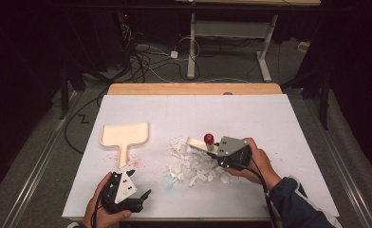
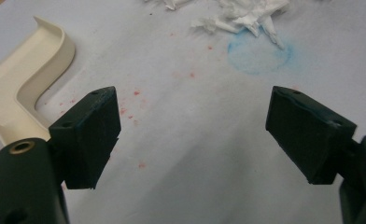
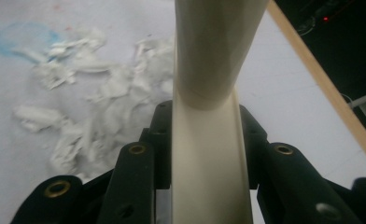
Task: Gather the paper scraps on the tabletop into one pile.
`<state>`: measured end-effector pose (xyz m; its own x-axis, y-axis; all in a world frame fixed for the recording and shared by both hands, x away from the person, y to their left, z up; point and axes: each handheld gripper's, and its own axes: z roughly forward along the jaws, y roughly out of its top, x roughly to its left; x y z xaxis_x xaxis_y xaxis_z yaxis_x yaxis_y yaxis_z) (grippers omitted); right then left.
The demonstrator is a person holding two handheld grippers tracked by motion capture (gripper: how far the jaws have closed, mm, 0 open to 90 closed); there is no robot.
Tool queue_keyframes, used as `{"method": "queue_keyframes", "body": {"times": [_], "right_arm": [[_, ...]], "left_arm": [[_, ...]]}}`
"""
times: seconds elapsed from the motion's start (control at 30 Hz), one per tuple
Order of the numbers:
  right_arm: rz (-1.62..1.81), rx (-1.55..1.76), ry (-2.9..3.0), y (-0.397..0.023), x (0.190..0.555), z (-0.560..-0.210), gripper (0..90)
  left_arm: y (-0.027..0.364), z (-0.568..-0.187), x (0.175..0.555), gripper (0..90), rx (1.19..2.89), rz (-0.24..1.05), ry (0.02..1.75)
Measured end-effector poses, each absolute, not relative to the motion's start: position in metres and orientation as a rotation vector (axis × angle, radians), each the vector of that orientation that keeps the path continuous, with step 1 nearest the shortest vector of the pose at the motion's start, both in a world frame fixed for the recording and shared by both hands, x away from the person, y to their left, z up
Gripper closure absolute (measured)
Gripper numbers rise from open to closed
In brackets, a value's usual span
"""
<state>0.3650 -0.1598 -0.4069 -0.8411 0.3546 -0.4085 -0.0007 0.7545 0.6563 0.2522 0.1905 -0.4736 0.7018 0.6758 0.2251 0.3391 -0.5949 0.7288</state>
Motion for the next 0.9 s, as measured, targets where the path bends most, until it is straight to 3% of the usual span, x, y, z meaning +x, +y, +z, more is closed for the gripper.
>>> {"method": "queue_keyframes", "body": {"times": [0.2,0.6,0.9], "right_arm": [[0.888,0.343,2.377,-0.149,0.4,-0.401,67.7],[0.816,0.449,2.343,-0.102,0.457,-0.434,67.8],[0.898,0.3,2.464,-0.084,0.445,-0.441,67.6]], "left_arm": [[0.191,-0.473,0.253,17.1,2.241,0.65,0.764],[0.191,-0.475,0.253,17.1,2.246,0.65,0.755],[0.192,-0.475,0.251,17.1,2.253,0.651,0.764]]}}
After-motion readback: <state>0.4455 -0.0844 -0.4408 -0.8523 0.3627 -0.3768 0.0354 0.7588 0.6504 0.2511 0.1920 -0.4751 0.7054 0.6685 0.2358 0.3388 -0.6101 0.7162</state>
